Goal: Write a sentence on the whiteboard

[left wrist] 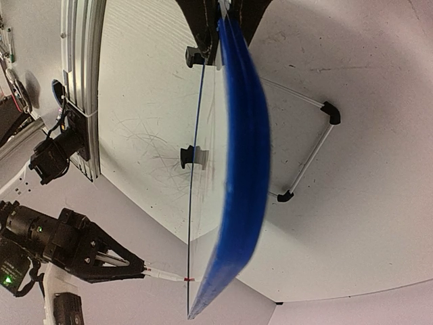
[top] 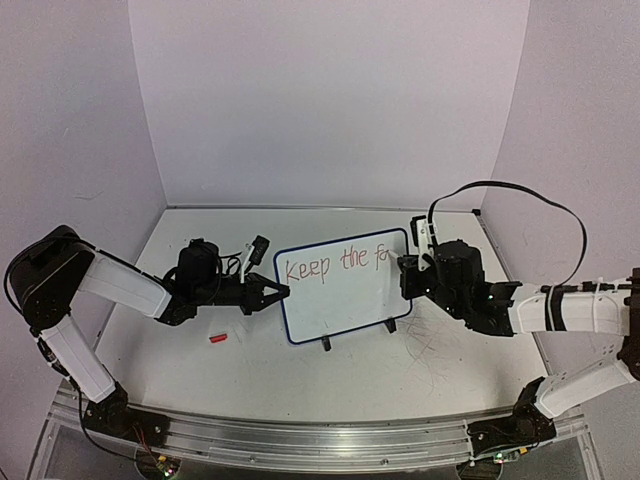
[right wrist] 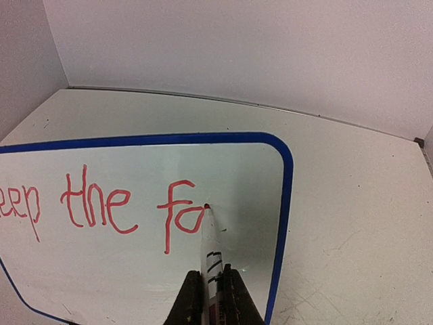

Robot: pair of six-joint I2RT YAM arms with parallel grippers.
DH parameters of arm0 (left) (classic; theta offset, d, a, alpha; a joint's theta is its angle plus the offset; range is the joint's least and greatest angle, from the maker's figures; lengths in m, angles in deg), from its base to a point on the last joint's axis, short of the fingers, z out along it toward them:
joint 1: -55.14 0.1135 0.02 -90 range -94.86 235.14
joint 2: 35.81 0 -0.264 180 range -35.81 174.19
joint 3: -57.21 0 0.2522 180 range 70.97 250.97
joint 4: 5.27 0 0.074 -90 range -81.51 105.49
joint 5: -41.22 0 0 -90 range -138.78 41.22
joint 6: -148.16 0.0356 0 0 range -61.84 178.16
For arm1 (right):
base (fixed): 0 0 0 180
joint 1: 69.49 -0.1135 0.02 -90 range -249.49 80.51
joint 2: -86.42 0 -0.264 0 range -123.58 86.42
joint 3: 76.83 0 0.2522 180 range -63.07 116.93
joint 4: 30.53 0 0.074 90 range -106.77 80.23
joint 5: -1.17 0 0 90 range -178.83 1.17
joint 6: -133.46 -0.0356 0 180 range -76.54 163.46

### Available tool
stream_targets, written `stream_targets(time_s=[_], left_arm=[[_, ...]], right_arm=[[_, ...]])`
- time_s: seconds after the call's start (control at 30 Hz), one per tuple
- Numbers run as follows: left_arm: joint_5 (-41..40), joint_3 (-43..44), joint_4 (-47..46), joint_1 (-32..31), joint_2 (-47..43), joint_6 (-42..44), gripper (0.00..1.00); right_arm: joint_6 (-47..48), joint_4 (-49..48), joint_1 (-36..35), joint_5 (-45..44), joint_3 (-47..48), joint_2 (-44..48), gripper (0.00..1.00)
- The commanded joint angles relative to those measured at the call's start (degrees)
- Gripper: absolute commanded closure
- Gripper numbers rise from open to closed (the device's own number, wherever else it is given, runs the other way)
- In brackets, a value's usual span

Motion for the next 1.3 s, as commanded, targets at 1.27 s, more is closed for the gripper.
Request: stream_targets(time_s=[1.27], left_arm=[[-9.5, 0.4, 4.7, 1.2, -0.2, 5.0, 1.0]], right_arm=[[4.7, -2.2, 2.1, 6.0, -2.4, 7.8, 1.0]])
